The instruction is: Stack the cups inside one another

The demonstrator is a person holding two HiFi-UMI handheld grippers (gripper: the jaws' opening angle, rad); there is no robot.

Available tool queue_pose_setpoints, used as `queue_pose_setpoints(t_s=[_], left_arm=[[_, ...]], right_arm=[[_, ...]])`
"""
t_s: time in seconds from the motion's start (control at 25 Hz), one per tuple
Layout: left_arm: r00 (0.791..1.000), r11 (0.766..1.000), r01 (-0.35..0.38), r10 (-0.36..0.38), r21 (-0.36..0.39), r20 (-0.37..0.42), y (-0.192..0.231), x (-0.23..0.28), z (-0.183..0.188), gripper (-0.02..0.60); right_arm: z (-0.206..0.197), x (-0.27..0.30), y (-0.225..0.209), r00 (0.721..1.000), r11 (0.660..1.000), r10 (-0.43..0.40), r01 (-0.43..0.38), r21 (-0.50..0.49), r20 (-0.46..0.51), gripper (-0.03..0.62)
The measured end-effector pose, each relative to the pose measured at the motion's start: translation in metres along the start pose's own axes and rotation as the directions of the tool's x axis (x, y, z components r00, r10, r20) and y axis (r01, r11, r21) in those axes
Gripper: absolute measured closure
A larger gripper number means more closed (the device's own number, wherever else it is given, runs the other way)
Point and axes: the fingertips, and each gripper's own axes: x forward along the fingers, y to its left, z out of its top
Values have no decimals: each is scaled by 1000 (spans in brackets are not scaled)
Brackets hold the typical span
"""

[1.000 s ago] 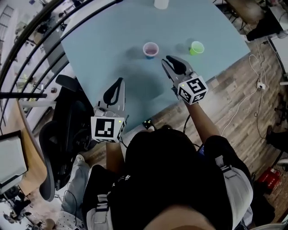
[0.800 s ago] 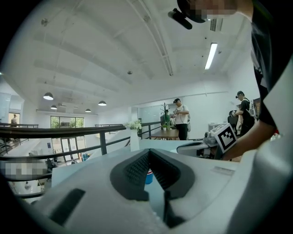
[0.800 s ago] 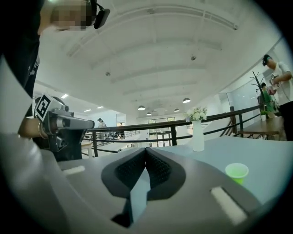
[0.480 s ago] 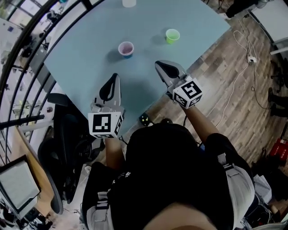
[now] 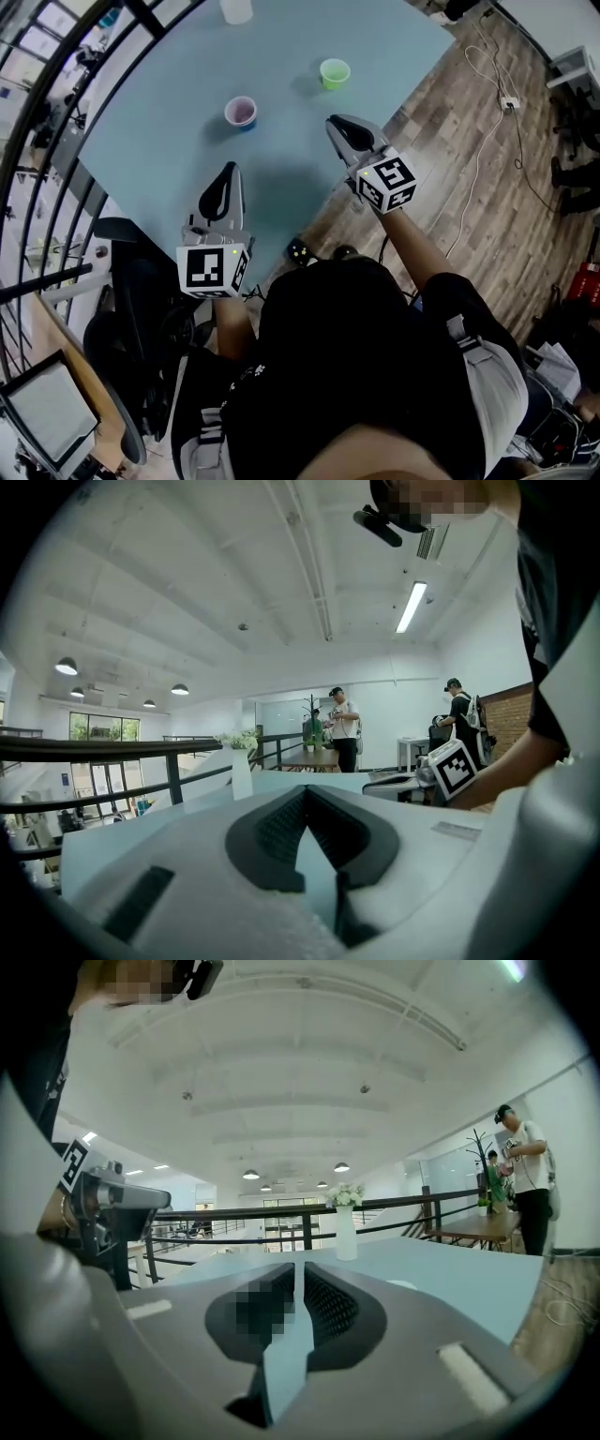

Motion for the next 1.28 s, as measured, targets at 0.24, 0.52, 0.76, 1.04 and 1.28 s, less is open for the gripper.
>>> queue_pose_setpoints(t_s=[0.24,0.52,0.76,1.04,1.28], left_arm=[[1000,1000,3,-3,8,-3,8,-9,-2,597],[1000,1000,-12,12,-3,-4,16,-20,-2,597],[999,998,-49,49,-24,-12,19,-18,-5,597],[991,990,-137,137,-18,-16,21,2,4,597],[979,978,-206,205,-25,-17,20,19,7,597]], right_arm=[[-19,14,-37,991,992,-125,124,-12,-39,515],[-29,28,-71,974,977,-215,213,-31,-76,471],[-38,43,-89,972,977,-215,214,-18,-99,415],[-47,62,-123,969,979,-203,201,-28,-139,372],[-54,79,-144,972,989,-150,147,-30,-181,305]])
